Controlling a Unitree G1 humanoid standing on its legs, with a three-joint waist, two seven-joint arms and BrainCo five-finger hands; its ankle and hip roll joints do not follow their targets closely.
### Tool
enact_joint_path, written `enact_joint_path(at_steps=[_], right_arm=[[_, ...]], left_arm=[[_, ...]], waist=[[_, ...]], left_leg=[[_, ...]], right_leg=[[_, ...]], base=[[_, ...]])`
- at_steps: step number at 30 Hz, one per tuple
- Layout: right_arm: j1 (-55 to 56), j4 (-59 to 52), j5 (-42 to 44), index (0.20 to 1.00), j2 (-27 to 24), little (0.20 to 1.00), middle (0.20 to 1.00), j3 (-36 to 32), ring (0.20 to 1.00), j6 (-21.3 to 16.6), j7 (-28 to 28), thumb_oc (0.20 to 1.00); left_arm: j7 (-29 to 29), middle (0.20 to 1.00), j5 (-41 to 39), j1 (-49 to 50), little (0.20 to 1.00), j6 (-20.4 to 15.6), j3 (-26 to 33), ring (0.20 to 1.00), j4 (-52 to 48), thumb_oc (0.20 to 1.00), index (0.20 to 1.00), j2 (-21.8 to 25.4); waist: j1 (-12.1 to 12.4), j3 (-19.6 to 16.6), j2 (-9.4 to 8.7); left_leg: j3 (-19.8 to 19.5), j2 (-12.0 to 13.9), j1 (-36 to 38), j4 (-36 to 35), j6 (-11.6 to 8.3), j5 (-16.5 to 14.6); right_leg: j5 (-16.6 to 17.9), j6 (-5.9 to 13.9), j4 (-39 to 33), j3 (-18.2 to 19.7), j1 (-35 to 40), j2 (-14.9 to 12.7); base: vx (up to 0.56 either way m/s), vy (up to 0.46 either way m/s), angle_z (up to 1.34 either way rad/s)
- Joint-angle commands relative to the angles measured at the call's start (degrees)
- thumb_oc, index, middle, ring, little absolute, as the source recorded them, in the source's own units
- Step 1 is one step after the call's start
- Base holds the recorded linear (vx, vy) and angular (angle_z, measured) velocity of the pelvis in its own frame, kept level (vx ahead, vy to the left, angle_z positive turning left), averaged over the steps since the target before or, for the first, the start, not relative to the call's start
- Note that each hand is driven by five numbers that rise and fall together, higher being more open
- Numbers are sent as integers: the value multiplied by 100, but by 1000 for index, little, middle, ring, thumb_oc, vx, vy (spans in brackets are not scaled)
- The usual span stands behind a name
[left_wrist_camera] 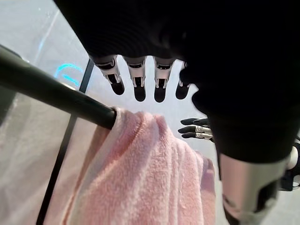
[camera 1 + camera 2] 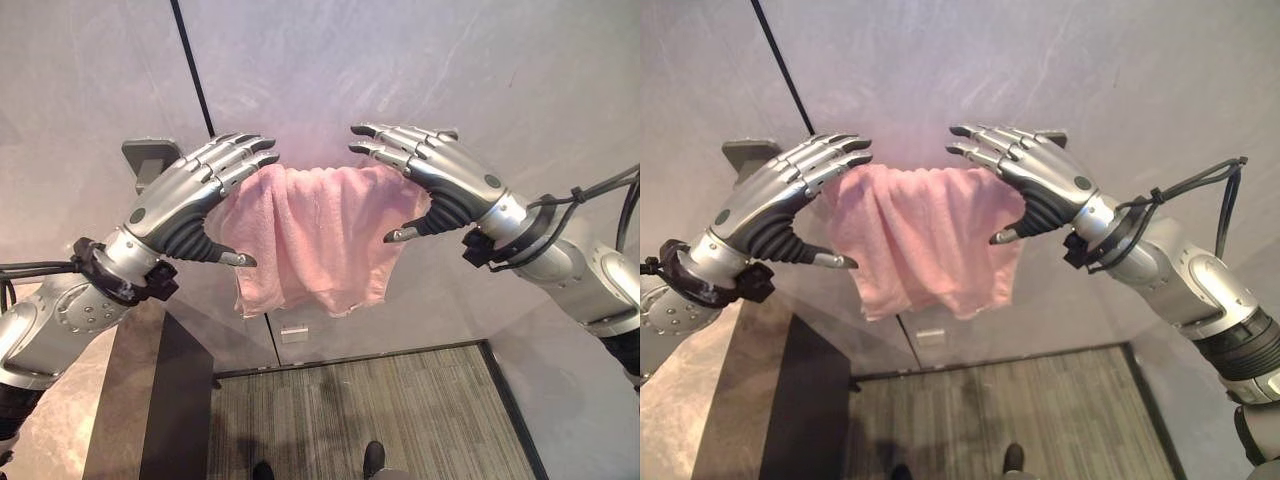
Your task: Put brush and paste in cup on sink, flatten towel.
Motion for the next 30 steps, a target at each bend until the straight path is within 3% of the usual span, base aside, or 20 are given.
enact_joint_path(at_steps=[1, 19, 30], right_arm=[[-540, -6, 304, 1000, 63, 1000, 1000, 358, 1000, 39, 67, 1000], [-930, 433, 26, 1000, 280, 1000, 1000, 826, 1000, 232, 208, 1000], [-952, 444, 51, 1000, 217, 1000, 1000, 889, 1000, 250, 361, 1000]], left_arm=[[6, 1000, -51, -485, 1000, -104, -222, 1000, -85, 1000, 1000, 239], [-196, 1000, 156, -1230, 1000, -29, -963, 1000, 97, 1000, 1000, 546], [-684, 1000, 279, -1316, 1000, -33, -1209, 1000, -10, 1000, 1000, 1570]], waist=[[-46, -73, -21], [-93, 89, 171], [-67, 145, 292]], left_leg=[[-165, 178, -98, 13, -167, 180], [-155, 143, -270, 13, -185, 256], [-95, 158, -264, 13, -203, 275]], right_leg=[[22, 480, -10, 83, 228, -287], [83, 494, -10, 119, 26, -326], [98, 509, -10, 168, -27, -325]], base=[[0, 0, 0], [-4, -1, -2], [0, 0, 0]])
